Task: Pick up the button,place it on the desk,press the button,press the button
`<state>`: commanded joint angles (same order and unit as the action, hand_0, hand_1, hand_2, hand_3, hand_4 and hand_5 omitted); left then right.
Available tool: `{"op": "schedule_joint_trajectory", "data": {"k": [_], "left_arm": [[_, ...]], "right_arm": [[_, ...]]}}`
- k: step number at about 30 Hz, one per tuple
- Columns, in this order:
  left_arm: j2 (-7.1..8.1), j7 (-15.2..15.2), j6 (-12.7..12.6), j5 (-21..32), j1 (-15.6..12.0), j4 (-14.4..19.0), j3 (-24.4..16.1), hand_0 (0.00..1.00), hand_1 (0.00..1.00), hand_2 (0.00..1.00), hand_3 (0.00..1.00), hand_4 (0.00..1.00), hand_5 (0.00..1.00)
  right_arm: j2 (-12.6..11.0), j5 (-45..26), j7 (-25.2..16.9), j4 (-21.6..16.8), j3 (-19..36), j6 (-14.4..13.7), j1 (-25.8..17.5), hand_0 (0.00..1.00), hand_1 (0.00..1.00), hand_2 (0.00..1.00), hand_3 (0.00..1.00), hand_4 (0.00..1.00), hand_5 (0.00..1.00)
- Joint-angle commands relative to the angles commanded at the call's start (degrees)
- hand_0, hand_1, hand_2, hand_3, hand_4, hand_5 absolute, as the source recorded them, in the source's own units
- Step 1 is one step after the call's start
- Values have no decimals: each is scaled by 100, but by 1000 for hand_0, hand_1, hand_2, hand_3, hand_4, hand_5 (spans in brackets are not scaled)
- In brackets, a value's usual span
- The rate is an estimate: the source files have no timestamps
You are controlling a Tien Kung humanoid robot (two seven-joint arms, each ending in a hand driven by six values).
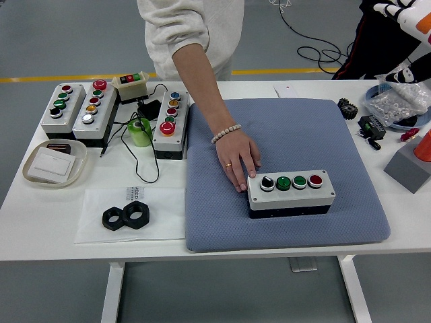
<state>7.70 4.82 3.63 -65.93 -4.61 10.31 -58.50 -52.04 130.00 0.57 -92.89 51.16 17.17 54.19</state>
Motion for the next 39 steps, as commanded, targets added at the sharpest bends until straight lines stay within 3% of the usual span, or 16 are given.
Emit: {"op": "schedule_joint_trajectory", "data": {"k": [6, 7, 12, 13, 18, 19, 24, 25, 30, 31, 39], "left_arm": [[6, -7, -3, 24, 12, 0, 17, 742, 914, 983, 941, 611, 998], [7, -6, -3, 21, 17, 0, 17, 742, 913, 984, 941, 611, 998], [9, -11, -7, 42, 27, 0, 29, 742, 913, 984, 941, 611, 998], [9, -12, -7, 45, 27, 0, 31, 742, 914, 983, 941, 610, 998], [9, -13, -9, 45, 9, 0, 27, 742, 914, 983, 941, 610, 998], [8, -12, -10, 50, 3, 0, 29, 742, 914, 983, 941, 608, 998], [5, -9, -7, 45, -19, 0, 23, 742, 914, 983, 941, 608, 998], [5, -9, -7, 42, -21, 0, 21, 741, 914, 983, 940, 610, 998], [7, -8, -7, 46, -36, 0, 22, 741, 914, 983, 940, 610, 998], [7, -7, -7, 50, -37, 0, 24, 741, 914, 983, 941, 610, 998], [9, -11, -10, 78, -42, 0, 41, 741, 914, 983, 940, 612, 998]], "right_arm": [[-87, 0, 65, -26, 8, -120, 17, 968, 942, 984, 998, 957, 438], [-98, 0, 95, -30, 9, -161, 14, 831, 763, 705, 983, 794, 148], [-138, 0, 186, -53, 7, -287, 1, 831, 763, 705, 983, 794, 148], [-141, 0, 189, -55, 7, -288, 1, 628, 571, 536, 958, 672, 2], [-153, 0, 255, -61, -20, -372, -8, 628, 571, 536, 958, 672, 2], [-153, 0, 279, -65, -33, -396, -9, 372, 367, 408, 923, 491, 2], [-154, 0, 374, -80, -85, -500, -20, 372, 367, 408, 923, 491, 2], [-156, 0, 395, -86, -95, -521, -25, 331, 259, 302, 856, 401, 2], [-161, 0, 491, -106, -145, -639, -51, 331, 259, 302, 856, 401, 2], [-163, 0, 496, -110, -156, -645, -50, 332, 204, 237, 829, 327, 2], [-218, 0, 475, -185, -302, -534, -110, 337, 189, 206, 810, 309, 2]]}}
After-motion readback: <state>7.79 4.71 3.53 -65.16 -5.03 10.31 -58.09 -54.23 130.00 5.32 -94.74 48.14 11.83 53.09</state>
